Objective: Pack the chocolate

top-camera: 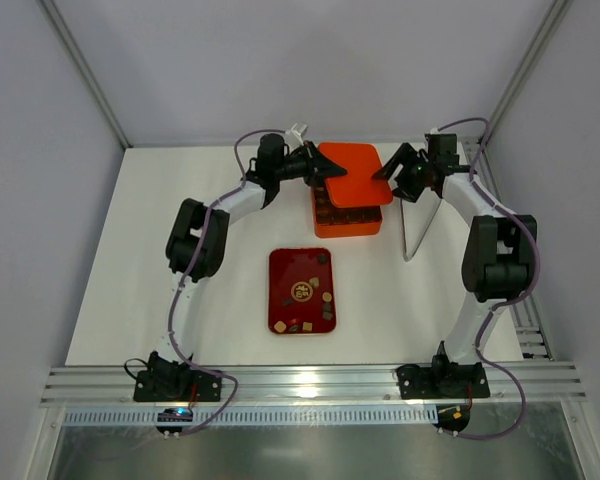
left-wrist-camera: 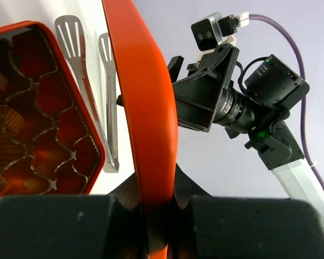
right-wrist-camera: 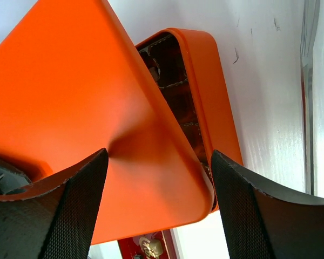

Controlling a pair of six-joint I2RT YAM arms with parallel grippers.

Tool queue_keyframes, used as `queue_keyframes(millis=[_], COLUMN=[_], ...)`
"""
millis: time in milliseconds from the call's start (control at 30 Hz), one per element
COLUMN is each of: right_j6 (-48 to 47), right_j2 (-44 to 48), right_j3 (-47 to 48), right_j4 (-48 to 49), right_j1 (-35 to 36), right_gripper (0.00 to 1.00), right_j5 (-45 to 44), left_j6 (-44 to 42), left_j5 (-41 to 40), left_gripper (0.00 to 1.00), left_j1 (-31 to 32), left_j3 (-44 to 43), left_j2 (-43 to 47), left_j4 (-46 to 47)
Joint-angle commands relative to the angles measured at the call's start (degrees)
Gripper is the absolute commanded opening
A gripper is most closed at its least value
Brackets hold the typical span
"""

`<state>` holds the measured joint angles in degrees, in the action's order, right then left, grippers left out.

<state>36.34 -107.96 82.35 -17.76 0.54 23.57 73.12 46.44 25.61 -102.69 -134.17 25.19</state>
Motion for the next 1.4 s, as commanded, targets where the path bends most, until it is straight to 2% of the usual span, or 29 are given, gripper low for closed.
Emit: queue_keyframes(millis=[0, 667, 1067, 1167, 1367], right_j6=[-0.30, -0.74, -1.62, -1.80, -2.06], right_j2=[-0.84, -4.97, -6.47, -6.56, -7.17], right_j3=[1.41, 4.84, 5.28, 5.19, 5.19], right_j4=[2.55, 2.73, 2.03, 2.03, 2.11], right_j1=[0.26, 3.07, 4.03, 4.21, 4.74], right_gripper=[0.77, 0.76, 0.76, 0.76, 0.75], right_j5=[0.69, -0.81, -1.95, -2.13, -2.30], left_j6=[4.75, 4.66, 2.64, 2.38, 0.09], left_j5=[4.01, 9.64, 9.64, 9.55, 9.20], left_gripper=[0.00, 0.01, 0.02, 0.04, 0.15], left_j1=[-1.43, -2.49, -2.75, -2.84, -3.37], left_j3=[-1.54, -1.19, -1.98, -1.90, -2.07], left_j2=[-1.44, -5.31, -6.98, -7.07, -6.90], left_j4=[7.33, 5.05, 1.71, 0.74, -3.04])
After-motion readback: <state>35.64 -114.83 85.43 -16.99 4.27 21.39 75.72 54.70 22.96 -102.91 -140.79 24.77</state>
